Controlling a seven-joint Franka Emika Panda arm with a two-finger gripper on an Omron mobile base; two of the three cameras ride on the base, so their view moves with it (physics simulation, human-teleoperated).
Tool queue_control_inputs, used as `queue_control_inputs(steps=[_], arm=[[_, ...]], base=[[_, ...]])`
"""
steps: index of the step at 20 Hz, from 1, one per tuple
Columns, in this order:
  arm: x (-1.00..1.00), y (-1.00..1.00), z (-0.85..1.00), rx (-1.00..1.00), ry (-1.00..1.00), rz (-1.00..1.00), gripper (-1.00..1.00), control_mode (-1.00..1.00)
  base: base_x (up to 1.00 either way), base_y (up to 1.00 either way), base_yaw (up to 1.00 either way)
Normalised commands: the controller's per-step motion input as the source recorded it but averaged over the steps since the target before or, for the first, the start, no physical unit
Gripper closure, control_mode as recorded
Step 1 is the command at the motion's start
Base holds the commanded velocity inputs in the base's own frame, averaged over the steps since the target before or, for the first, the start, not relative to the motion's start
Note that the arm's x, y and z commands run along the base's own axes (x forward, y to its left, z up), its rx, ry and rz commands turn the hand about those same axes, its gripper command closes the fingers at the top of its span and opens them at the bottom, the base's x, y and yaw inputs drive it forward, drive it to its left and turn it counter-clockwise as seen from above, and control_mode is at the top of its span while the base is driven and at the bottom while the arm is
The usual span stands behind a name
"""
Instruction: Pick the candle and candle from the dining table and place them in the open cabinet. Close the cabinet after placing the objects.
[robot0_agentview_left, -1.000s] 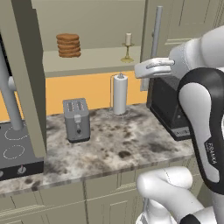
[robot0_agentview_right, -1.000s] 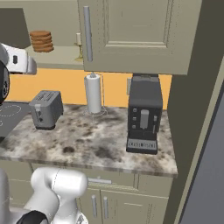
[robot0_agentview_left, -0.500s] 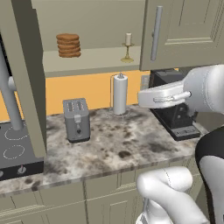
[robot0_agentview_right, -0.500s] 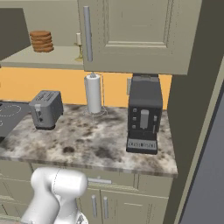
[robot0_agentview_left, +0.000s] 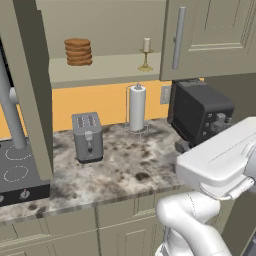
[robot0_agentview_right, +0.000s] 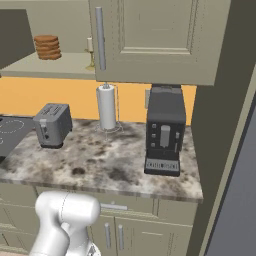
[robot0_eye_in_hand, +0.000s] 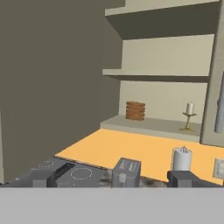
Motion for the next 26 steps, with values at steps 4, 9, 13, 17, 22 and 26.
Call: queue_control_inputs(steps=[4,9,13,17,22,26], arm=[[-0.35,0.0,0.28,0.01,-0.03,0.0,-1.0,-1.0],[-0.22,-0.03,0.15,0.03,0.0,0.0,-1.0,-1.0],[-0.14,-0.24,-0.11,0.0,-0.01,0.0,-1.0,-1.0],[-0.2,-0.27,-0.29,0.0,-0.12,0.0,-1.0,-1.0],[-0.08,0.01,-0.13,0.0,-0.14,0.0,-1.0,-1.0],[0.0,0.01,0.0,0.0,-0.02,0.0,-1.0,-1.0]], base=[[0.0,0.0,0.0],[0.0,0.0,0.0],[0.0,0.0,0.0],[0.0,0.0,0.0],[0.0,0.0,0.0],[0.0,0.0,0.0]])
